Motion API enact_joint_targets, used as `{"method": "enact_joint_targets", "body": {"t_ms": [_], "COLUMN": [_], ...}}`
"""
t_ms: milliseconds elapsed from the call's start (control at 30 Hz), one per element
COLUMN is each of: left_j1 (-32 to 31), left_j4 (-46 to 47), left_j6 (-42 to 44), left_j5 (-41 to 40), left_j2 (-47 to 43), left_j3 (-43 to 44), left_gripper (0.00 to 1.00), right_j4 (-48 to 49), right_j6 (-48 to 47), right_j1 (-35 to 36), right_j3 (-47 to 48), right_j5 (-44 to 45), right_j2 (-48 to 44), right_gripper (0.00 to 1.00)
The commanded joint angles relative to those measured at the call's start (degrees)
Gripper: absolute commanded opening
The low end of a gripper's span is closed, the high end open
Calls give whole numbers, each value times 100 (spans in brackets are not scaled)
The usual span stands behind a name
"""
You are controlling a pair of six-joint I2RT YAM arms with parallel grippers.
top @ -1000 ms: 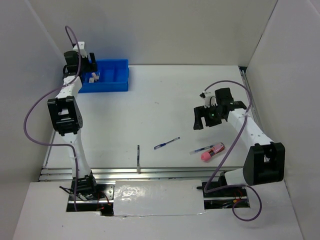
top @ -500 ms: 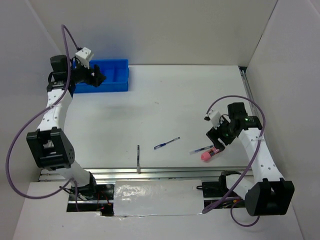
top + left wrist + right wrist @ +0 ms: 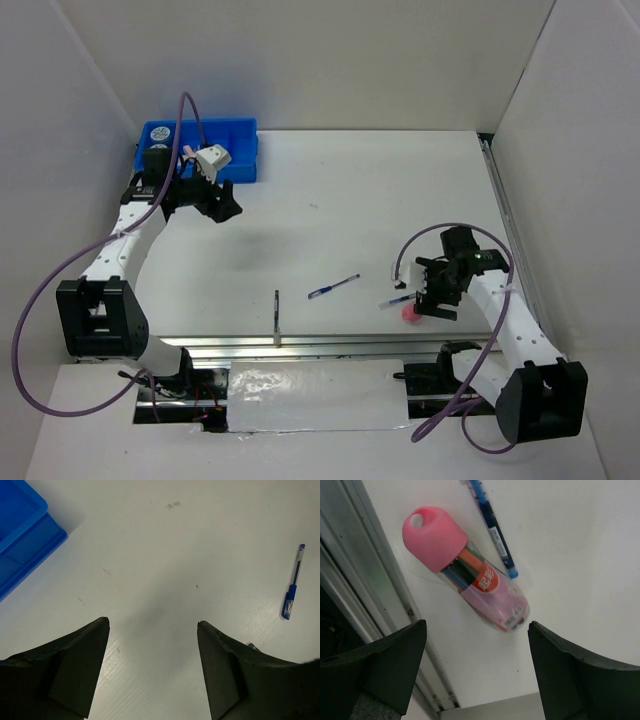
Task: Sort the stationery into containers
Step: Pick up the stationery from the corner of the board.
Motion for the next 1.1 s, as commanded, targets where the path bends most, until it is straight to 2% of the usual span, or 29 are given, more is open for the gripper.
{"method": "enact_joint_targets", "body": {"t_ms": [0, 367, 467, 600, 733, 867, 900, 967, 1067], "left_j1": [-72, -169, -187, -195, -195, -187, -195, -195, -38], "left_j4": [-42, -183, -165, -200, -183, -42, 71, 168, 572], "left_j6": [164, 137, 102, 102, 155, 76, 41, -169, -1012], "left_j5": [-179, -461, -514, -549, -584, -549, -523, -531, -611], "left_j2": [-354, -310, -301, -284, -292, -345, -363, -389, -415], "left_j3": [214, 469, 451, 434, 425, 337, 294, 249, 240], "left_gripper": [83, 83, 83, 83, 82, 82, 82, 82, 81], "right_j4": [513, 1655, 1849, 1754, 1560, 1165, 938, 796, 795], "right_j6": [-1006, -2071, -2160, -2142, -2151, -2160, -2142, -1959, -1099], "right_j1": [159, 423, 432, 397, 309, 309, 283, 221, 177], "right_j3": [-403, -1450, -1573, -1504, -1486, -1329, -1223, -802, 129], "right_j5": [117, 416, 504, 399, 337, 232, 136, -249, -971], "right_j2": [60, 200, 297, 359, 157, -474, -572, -836, -741], "right_gripper": [88, 87, 80, 55, 42, 23, 12, 0, 0]}}
